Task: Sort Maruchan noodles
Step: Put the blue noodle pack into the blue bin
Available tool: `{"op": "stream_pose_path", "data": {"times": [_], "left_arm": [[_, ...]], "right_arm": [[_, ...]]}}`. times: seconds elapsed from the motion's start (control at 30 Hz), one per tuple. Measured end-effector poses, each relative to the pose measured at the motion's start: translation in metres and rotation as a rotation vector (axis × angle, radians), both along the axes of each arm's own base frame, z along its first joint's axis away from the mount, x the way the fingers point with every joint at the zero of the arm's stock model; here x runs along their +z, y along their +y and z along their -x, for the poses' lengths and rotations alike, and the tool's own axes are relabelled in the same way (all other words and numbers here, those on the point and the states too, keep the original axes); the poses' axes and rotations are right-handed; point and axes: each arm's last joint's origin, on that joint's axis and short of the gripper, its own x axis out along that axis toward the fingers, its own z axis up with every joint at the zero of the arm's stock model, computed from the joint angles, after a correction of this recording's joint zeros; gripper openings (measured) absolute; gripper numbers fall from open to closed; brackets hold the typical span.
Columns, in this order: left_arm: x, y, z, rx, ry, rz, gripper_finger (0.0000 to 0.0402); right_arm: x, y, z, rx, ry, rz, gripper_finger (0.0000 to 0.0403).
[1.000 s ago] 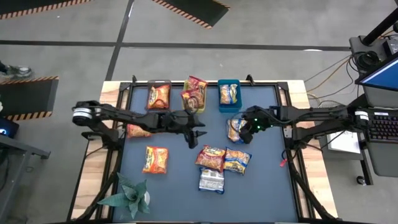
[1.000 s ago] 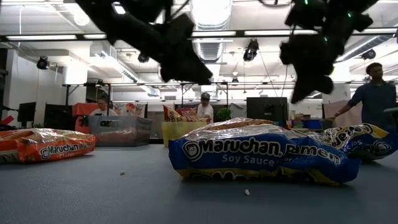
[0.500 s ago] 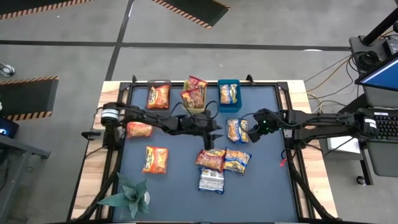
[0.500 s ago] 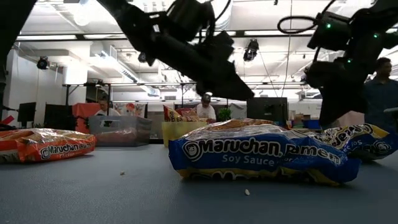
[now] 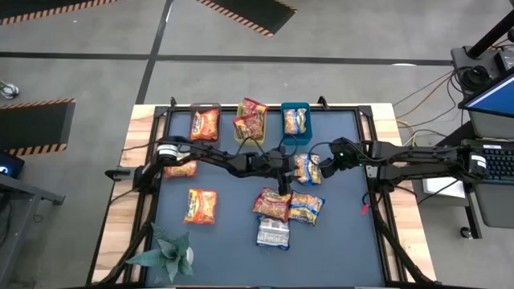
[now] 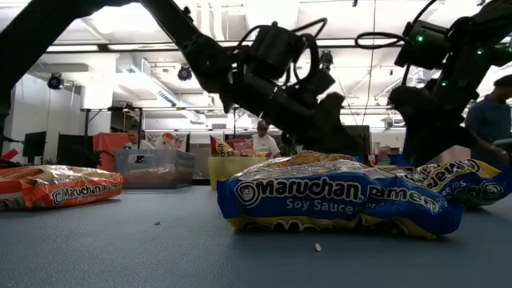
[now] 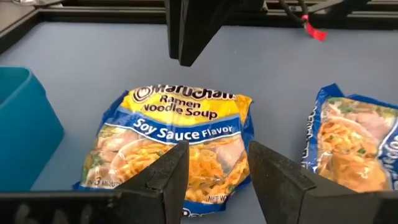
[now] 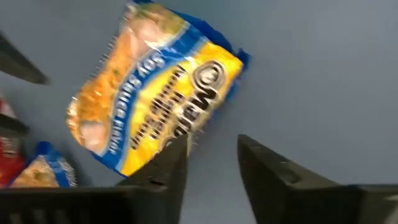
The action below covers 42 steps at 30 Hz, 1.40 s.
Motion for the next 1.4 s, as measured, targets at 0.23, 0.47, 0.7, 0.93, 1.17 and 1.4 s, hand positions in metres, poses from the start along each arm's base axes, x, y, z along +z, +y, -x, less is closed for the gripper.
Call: {"op": "stream_pose_path", "data": {"times": [0.23, 0.47, 0.7, 0.93, 1.17, 1.4], "left_arm": [[-0.016, 0.004, -0.001, 0.017, 0.025, 0.014, 0.0124], [-0.032, 0.004, -0.002, 0.028, 0.056, 0.037, 0.0104], [-0.043, 0.005, 0.006, 0.056, 0.105, 0.080, 0.0083], [-0.045, 0.006, 0.008, 0.064, 0.106, 0.093, 0.0073], [-0.045, 0.007, 0.008, 0.067, 0.105, 0.093, 0.0072], [-0.045, 0.007, 0.008, 0.067, 0.105, 0.095, 0.0072]], "right_arm": [[-0.007, 0.000, -0.007, 0.005, -0.152, -0.022, 0.0242], [-0.023, 0.002, 0.000, -0.039, -0.149, -0.053, 0.0295], [-0.039, 0.003, 0.002, -0.051, -0.249, -0.045, 0.0302], [-0.045, 0.003, 0.003, -0.044, -0.377, -0.010, 0.0293], [-0.054, 0.004, 0.008, -0.062, -0.412, -0.004, 0.0282], [-0.062, 0.006, 0.014, -0.088, -0.473, -0.018, 0.0274]]}}
